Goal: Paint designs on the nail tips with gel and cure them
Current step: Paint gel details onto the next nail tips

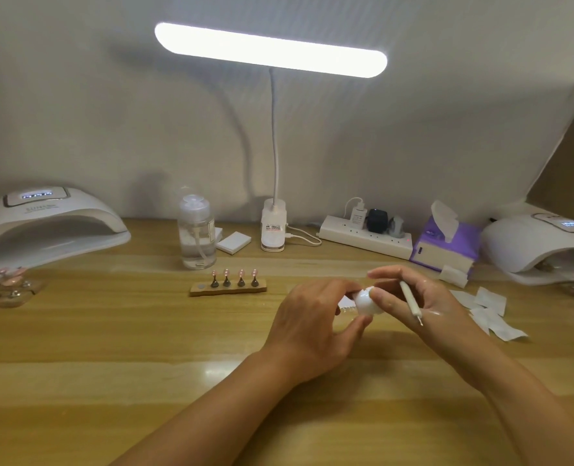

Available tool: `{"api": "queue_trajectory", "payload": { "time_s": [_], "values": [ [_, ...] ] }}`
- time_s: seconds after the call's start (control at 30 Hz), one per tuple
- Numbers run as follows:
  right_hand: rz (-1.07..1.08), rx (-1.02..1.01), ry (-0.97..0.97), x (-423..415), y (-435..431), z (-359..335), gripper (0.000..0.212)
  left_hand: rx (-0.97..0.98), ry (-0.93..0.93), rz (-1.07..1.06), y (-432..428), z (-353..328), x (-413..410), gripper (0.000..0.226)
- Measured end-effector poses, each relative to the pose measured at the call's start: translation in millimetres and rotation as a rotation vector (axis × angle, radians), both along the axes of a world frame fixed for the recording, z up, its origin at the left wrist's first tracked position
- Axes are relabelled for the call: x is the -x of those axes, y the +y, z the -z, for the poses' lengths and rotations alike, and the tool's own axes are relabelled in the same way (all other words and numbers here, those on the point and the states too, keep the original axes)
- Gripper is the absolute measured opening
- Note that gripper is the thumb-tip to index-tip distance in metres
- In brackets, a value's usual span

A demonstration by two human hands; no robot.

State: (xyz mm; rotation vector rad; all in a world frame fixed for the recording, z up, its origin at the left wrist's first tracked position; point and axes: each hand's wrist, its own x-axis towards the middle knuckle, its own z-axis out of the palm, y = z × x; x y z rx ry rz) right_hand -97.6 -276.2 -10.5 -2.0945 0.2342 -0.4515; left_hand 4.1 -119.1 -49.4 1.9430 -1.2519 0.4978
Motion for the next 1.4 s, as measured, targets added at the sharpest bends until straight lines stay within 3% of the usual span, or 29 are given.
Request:
{"api": "queue_trajectory", "payload": {
  "time_s": [0.2, 0.53, 0.97, 1.27, 1.4],
  "values": [
    [-0.001, 0.011, 0.063, 0.7, -2.1, 2.3, 0.039, -0.035, 0.072, 0.03, 1.8, -0.7, -3.1, 0.035],
    [-0.088, -0.075, 0.011, 3.4, -6.0, 0.9, 0.038, -0.011, 0.292, 0.174, 4.0, -1.5, -7.2, 0.026],
    [-0.117, -0.033, 0.018, 3.0, -9.5, 8.0, 0.028, -0.033, 0.05, 0.099, 5.0, -0.2, -0.4, 0.031],
    [0.011, 0.078, -0.03, -7.9, -2.8, 20.2, 0.051, -0.008, -0.138, 0.037, 3.1, -2.4, 2.0, 0.034],
    [0.014, 0.102, -0.077, -6.7, -2.5, 19.6, 0.038, 0.004, -0.027, 0.054, 0.5, -1.2, -0.1, 0.038]
  ]
}}
